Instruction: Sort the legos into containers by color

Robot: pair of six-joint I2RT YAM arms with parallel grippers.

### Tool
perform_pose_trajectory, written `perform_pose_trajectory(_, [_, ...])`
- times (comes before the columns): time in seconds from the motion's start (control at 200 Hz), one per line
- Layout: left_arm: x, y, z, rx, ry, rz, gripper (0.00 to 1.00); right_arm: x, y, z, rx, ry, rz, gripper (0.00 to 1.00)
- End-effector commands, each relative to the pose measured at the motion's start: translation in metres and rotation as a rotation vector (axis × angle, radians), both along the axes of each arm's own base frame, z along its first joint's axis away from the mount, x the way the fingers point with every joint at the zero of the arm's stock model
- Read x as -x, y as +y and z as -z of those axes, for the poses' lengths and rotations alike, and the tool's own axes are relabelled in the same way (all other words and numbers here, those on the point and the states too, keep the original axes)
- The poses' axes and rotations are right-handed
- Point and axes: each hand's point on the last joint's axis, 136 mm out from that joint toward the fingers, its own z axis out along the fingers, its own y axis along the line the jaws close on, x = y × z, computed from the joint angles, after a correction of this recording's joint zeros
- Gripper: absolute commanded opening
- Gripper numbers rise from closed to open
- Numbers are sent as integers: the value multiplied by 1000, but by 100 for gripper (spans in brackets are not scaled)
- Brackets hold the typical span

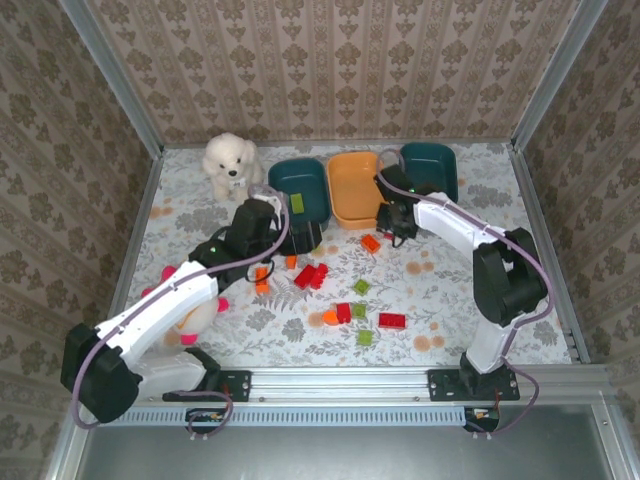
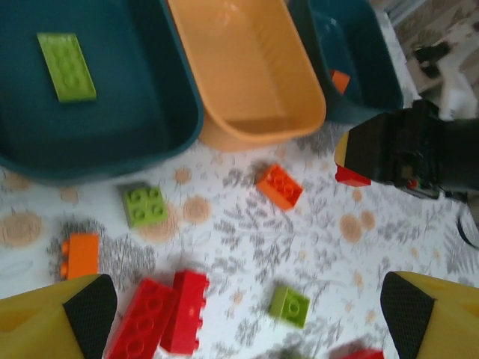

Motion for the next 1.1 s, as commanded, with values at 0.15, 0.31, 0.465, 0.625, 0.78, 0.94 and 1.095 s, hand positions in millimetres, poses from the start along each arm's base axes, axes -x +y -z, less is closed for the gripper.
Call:
perform_pose_trajectory(0.15, [-55,8,-10,49,68,-89,95,-59,45,-21,0,-48,-148,27])
perform_pose_trajectory(0.31, [-70,17,-8,20,89,-120,93,-103,55,14,-27,7,-146,28])
perform_pose_trajectory(0.465, [-65,31,-2,-13,117,-146,92,-129,52,49,-48,74,-130,31])
perform_pose_trajectory(0.625, [-46,49,14,-74,167,-179,90,-139,56,54,-82,83,-152,46])
perform_pose_trajectory(0.78, [-25,68,26,-115,197,-210,90,-142,62,18,-115,22,-190,61])
perform_pose_trajectory(0.94, [-11,78,34,-134,221,-218,90,-131,68,-42,-124,-84,-247,65])
perform_pose_trajectory(1.095, [-3,85,33,-140,225,-224,90,-102,67,-93,-143,-207,-292,65])
